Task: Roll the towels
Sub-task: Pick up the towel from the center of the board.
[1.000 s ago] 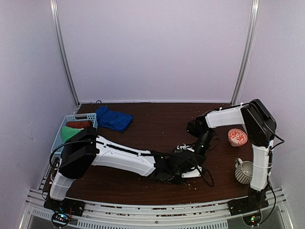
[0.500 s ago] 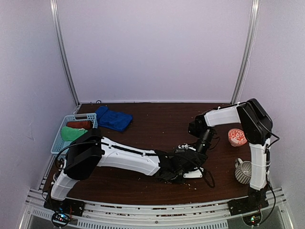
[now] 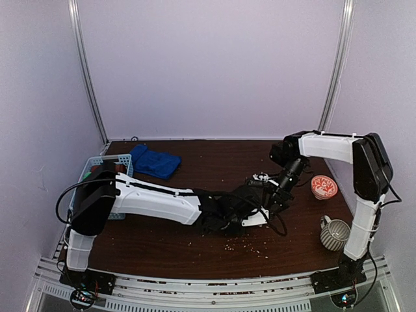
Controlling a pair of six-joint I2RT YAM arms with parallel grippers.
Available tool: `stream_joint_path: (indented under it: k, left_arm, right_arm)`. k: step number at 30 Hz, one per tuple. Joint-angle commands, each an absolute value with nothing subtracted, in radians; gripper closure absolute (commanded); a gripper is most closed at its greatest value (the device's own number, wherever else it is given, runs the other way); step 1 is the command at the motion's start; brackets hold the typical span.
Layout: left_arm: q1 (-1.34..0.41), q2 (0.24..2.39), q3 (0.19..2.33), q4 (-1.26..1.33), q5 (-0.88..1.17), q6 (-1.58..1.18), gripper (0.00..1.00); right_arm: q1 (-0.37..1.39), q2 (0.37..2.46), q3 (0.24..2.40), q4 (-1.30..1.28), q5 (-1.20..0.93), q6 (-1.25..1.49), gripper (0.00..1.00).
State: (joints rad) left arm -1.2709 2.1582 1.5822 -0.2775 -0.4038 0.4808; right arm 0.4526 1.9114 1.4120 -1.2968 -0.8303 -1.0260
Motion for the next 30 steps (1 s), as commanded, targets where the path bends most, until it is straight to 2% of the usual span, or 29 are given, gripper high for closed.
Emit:
stream_joint_path:
  k: [1, 3, 4, 5, 6, 14, 21, 30]
  left_arm:
    - [-1.206, 2.005, 1.493, -0.320, -0.400, 0.420, 1.00]
    - [-1.183, 1.928, 1.430, -0.321, -0.402, 0.412, 1.00]
    - [-1.169, 1.892, 1.400, -0.322, -0.405, 0.410, 1.00]
    - [-1.149, 1.853, 1.366, -0.321, -0.411, 0.409, 1.00]
    - [-1.132, 1.818, 1.340, -0.321, -0.422, 0.406, 1.00]
    - [-0.998, 1.600, 1.153, -0.360, -0.459, 0.440, 1.00]
    - [-0.812, 1.398, 1.011, -0.343, -0.465, 0.526, 1.00]
    - [-0.567, 1.128, 0.854, -0.299, -0.318, 0.730, 1.00]
  right_arm:
    - [0.377, 1.823, 1.434, -1.293, -0.828, -0.995, 0.35]
    - [0.345, 1.806, 1.405, -1.243, -0.877, -0.977, 0.35]
    - [0.334, 1.798, 1.383, -1.215, -0.904, -0.967, 0.16]
    - [0.327, 1.793, 1.354, -1.188, -0.930, -0.958, 0.02]
    - [0.325, 1.793, 1.338, -1.164, -0.942, -0.951, 0.00]
    - [0.318, 1.780, 1.298, -1.093, -0.914, -0.918, 0.00]
    - [0.319, 1.787, 1.270, -1.099, -0.912, -0.944, 0.00]
    - [0.319, 1.805, 1.290, -1.220, -0.984, -1.066, 0.00]
